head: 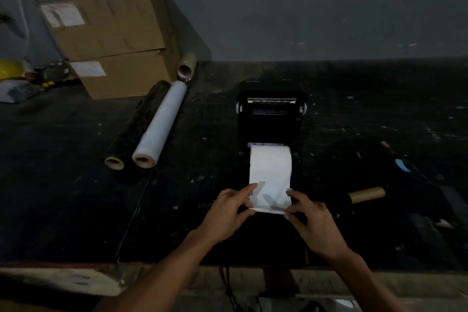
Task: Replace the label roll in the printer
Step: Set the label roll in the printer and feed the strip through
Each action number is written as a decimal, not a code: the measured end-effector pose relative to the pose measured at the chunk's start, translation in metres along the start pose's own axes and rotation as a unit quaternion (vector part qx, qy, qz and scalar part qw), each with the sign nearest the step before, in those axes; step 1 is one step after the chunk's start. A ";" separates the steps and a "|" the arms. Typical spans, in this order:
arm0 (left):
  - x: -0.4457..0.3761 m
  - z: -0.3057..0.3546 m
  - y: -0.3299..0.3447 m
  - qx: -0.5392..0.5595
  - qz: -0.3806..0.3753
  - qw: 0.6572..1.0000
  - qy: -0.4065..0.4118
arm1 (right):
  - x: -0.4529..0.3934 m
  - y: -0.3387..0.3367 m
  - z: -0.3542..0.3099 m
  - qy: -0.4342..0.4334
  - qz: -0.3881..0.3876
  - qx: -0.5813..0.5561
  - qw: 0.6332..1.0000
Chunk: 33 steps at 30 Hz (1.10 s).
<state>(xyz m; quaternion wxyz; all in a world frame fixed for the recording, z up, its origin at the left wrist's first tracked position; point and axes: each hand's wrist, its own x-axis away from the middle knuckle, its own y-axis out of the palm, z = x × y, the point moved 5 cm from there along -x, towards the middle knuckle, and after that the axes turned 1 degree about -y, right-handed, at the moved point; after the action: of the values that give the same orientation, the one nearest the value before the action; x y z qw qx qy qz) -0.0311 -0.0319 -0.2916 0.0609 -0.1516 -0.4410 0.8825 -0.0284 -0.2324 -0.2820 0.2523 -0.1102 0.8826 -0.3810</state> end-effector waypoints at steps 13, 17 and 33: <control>0.011 0.009 -0.004 0.071 -0.066 0.995 -0.030 | 0.012 -0.012 -0.018 0.064 -0.018 -0.056 0.996; 0.015 0.010 -0.008 0.127 -0.093 0.987 -0.041 | 0.015 -0.007 -0.015 0.090 -0.033 -0.077 0.992; 0.028 0.012 -0.013 0.121 -0.134 0.982 -0.057 | 0.013 -0.001 -0.019 0.129 -0.118 -0.096 0.980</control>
<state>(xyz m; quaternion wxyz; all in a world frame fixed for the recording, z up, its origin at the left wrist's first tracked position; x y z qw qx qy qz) -0.0618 -0.0262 -0.2804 0.1713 -0.0325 -0.3504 0.9202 -0.0497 -0.2264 -0.2745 0.0775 -0.1867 0.9211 -0.3327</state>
